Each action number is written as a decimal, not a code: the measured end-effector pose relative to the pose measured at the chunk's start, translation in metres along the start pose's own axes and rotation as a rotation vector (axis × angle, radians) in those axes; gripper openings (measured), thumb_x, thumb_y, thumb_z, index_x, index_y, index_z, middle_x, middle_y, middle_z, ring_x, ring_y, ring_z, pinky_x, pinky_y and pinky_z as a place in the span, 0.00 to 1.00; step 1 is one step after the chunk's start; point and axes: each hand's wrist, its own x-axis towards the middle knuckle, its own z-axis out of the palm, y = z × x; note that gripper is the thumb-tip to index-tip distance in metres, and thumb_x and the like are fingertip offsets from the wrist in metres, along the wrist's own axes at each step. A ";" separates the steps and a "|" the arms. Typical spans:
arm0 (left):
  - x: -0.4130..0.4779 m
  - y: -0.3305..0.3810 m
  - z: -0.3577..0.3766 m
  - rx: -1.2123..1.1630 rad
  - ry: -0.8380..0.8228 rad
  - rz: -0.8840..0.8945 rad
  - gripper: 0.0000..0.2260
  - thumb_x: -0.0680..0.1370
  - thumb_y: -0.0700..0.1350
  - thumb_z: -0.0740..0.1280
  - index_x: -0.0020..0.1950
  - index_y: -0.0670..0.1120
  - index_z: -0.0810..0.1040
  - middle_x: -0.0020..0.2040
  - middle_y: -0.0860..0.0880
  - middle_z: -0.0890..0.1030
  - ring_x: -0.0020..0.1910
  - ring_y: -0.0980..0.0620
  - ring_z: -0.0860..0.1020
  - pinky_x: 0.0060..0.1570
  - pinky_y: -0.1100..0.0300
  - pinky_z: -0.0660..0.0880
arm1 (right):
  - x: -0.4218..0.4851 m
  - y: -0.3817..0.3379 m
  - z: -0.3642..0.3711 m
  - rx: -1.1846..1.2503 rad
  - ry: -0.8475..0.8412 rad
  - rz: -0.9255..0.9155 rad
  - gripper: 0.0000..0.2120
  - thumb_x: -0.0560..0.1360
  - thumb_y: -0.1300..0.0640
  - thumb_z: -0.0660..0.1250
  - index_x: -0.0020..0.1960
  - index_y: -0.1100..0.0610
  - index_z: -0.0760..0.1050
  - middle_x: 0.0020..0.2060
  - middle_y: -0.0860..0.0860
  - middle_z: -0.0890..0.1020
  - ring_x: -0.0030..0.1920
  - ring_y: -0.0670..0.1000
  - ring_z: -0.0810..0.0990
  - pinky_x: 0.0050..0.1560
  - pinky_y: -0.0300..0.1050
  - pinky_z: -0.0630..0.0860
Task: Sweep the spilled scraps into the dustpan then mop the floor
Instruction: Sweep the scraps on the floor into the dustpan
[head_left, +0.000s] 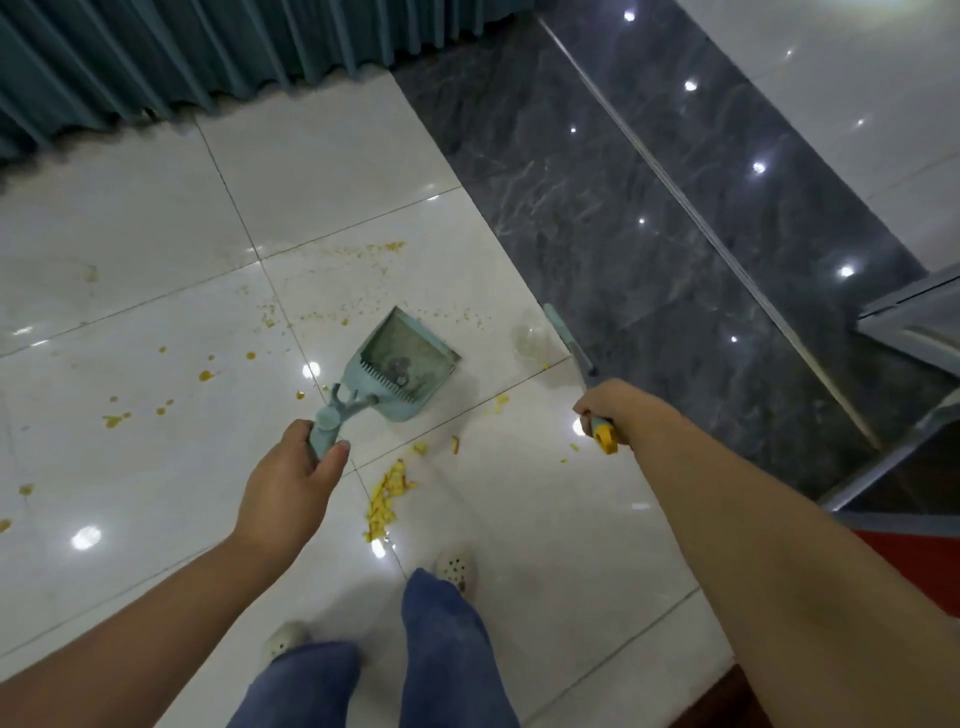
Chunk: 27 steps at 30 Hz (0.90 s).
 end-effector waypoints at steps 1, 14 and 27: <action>0.000 0.003 0.004 0.005 -0.006 -0.001 0.09 0.79 0.48 0.62 0.46 0.42 0.70 0.33 0.47 0.74 0.32 0.48 0.71 0.30 0.57 0.63 | 0.010 0.001 -0.004 0.051 -0.017 0.010 0.06 0.79 0.65 0.59 0.43 0.63 0.67 0.17 0.54 0.73 0.17 0.48 0.71 0.20 0.32 0.65; -0.015 -0.017 -0.005 0.033 -0.014 -0.020 0.09 0.78 0.46 0.63 0.44 0.42 0.69 0.31 0.47 0.71 0.31 0.48 0.69 0.30 0.57 0.63 | 0.018 0.081 0.044 -0.131 -0.113 0.083 0.07 0.76 0.66 0.59 0.53 0.65 0.71 0.26 0.55 0.74 0.21 0.49 0.72 0.21 0.36 0.68; -0.082 -0.153 -0.083 0.022 -0.025 0.006 0.09 0.79 0.46 0.63 0.44 0.40 0.69 0.31 0.45 0.72 0.32 0.45 0.70 0.30 0.56 0.63 | -0.096 0.143 0.232 -0.121 -0.250 0.120 0.08 0.76 0.65 0.59 0.52 0.66 0.73 0.30 0.57 0.74 0.27 0.51 0.70 0.36 0.45 0.72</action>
